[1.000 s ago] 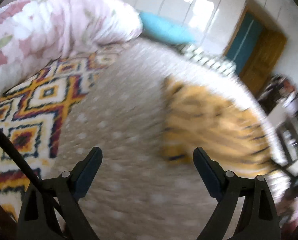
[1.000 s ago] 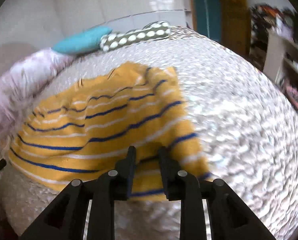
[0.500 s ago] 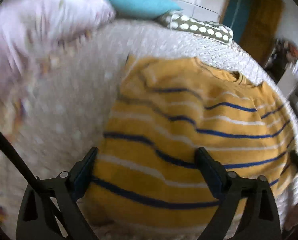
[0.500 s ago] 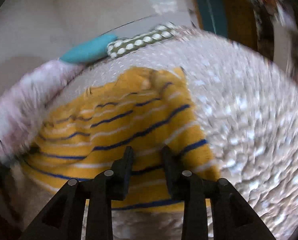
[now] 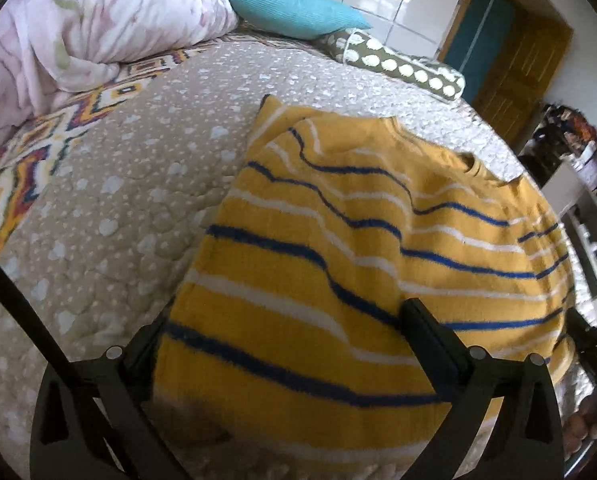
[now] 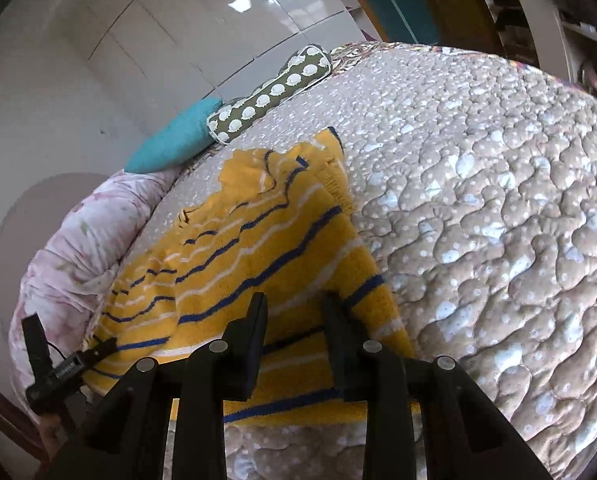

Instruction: Fold small clothes

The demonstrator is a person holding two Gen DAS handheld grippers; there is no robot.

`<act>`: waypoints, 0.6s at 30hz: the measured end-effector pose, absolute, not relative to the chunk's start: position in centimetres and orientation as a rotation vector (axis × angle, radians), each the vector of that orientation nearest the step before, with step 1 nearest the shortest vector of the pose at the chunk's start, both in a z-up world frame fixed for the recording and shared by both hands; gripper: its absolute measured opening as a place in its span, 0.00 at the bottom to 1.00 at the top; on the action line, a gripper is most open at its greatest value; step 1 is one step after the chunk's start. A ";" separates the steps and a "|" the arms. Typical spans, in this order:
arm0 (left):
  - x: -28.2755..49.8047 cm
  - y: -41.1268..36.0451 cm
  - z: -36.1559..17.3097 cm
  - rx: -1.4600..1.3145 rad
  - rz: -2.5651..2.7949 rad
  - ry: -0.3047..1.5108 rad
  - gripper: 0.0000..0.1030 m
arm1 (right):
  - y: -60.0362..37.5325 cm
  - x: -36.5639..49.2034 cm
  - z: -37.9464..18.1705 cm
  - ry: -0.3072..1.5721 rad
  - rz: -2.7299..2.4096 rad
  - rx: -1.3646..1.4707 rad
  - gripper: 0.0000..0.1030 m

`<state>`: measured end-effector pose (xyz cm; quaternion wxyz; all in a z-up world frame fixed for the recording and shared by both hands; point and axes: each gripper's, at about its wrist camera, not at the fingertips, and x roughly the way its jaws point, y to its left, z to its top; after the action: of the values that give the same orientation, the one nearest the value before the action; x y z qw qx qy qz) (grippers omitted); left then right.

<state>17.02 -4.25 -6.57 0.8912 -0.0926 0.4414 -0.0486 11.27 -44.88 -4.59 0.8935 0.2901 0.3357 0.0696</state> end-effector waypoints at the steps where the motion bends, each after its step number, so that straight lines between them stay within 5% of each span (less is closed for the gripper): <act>1: 16.5 -4.5 -6.5 -0.185 -0.075 0.932 1.00 | -44.9 11.2 -4.6 0.696 0.145 0.608 0.29; 8: 10.0 -4.7 -3.5 -0.262 -0.060 0.979 1.00 | -44.6 9.9 -3.4 0.752 0.093 0.558 0.29; 12: 5.1 -5.9 -2.3 -0.268 -0.051 0.920 1.00 | -43.3 4.6 -2.0 0.705 0.037 0.476 0.53; 18: 2.7 -9.2 -5.2 -0.181 -0.059 0.991 1.00 | -42.1 1.3 -3.9 0.723 -0.057 0.345 0.53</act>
<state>2.71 -9.22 -5.20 0.8753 -0.0867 0.4749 -0.0282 1.25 -42.08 -3.93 0.9204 0.1679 0.3521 -0.0276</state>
